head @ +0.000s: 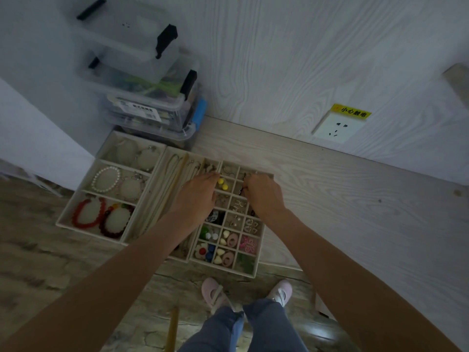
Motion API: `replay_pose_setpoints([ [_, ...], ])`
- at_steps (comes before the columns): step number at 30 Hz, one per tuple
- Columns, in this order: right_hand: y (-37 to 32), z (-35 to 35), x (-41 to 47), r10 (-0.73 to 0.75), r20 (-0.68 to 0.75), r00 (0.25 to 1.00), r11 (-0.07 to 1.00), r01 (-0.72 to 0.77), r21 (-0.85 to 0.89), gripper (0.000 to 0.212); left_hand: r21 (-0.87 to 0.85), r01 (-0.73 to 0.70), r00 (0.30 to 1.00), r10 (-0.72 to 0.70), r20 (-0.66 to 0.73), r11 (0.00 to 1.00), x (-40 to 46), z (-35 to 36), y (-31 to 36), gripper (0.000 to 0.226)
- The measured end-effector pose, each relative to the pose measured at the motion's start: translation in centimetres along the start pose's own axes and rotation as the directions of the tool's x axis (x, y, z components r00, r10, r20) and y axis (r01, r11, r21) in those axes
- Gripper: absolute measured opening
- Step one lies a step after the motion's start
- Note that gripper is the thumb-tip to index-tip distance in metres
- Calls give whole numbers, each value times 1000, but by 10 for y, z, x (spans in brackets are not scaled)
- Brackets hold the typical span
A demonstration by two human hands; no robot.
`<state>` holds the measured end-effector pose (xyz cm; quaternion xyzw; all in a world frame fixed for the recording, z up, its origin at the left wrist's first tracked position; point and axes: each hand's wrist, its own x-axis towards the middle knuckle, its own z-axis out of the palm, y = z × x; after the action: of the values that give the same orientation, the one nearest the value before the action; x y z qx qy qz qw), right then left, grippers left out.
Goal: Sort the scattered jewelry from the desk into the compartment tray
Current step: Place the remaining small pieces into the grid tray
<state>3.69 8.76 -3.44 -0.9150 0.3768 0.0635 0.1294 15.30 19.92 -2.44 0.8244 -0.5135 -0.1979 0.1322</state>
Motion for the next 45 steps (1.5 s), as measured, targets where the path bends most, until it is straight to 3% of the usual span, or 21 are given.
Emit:
replay_pose_setpoints([
  [5, 1, 2, 1, 18, 19, 1000, 999, -18, 33, 16, -14, 9, 1000, -9, 16, 1000, 0, -2, 2, 49],
  [8, 5, -6, -2, 67, 55, 996, 943, -82, 324, 20, -14, 18, 1000, -18, 23, 1000, 0, -3, 2, 49],
  [9, 7, -11, -2, 123, 69, 990, 860, -141, 490, 20, -17, 23, 999, -23, 26, 1000, 0, -4, 3, 49],
  [10, 9, -16, -2, 199, 110, 974, 705, -220, 675, 21, -23, 28, 999, -28, 31, 999, 0, -4, 3, 49],
  [11, 10, -22, -2, 259, 195, 946, 470, -300, 830, 22, -28, 33, 999, -32, 38, 999, 0, -5, 3, 49],
  [13, 16, -31, -2, 248, 365, 897, -16, -373, 928, 21, -40, 40, 998, -38, 52, 998, 0, -6, 4, 48],
  [14, 20, -34, -3, 221, 400, 889, -150, -375, 915, 22, -43, 44, 997, -42, 57, 998, 0, -7, 4, 48],
  [17, 32, -42, -7, 155, 401, 903, -302, -343, 889, 22, -47, 52, 997, -49, 66, 998, 2, -8, 6, 47],
  [20, 36, -45, -12, 142, 410, 901, -350, -342, 872, 19, -44, 56, 996, -53, 74, 997, 6, -10, 7, 44],
  [25, 42, -44, -13, 116, 455, 883, -346, -393, 852, 22, -36, 66, 995, -63, 78, 997, 9, -12, 9, 38],
  [27, 45, -42, -12, 123, 465, 877, -293, -416, 861, 24, -30, 62, 996, -60, 74, 998, 10, -11, 8, 38],
  [30, 51, -39, -8, 178, 416, 892, -127, -398, 908, 23, -30, 61, 996, -59, 68, 998, 10, -11, 7, 39],
  [34, 52, -38, -1, 282, 245, 928, 295, -327, 898, 13, -43, 69, 996, -66, 68, 997, 10, -11, 8, 38],
  [36, 51, -38, 4, 302, 148, 942, 449, -278, 849, 14, -40, 69, 996, -67, 60, 997, 11, -10, 8, 38],
  [41, 49, -33, 12, 307, 35, 951, 680, -245, 691, 5, -45, 72, 996, -70, 50, 996, 10, -10, 9, 39],
  [45, 39, -26, 9, 307, 27, 951, 770, -265, 580, 2, -33, 57, 997, -56, 44, 998, 9, -12, 10, 35],
])
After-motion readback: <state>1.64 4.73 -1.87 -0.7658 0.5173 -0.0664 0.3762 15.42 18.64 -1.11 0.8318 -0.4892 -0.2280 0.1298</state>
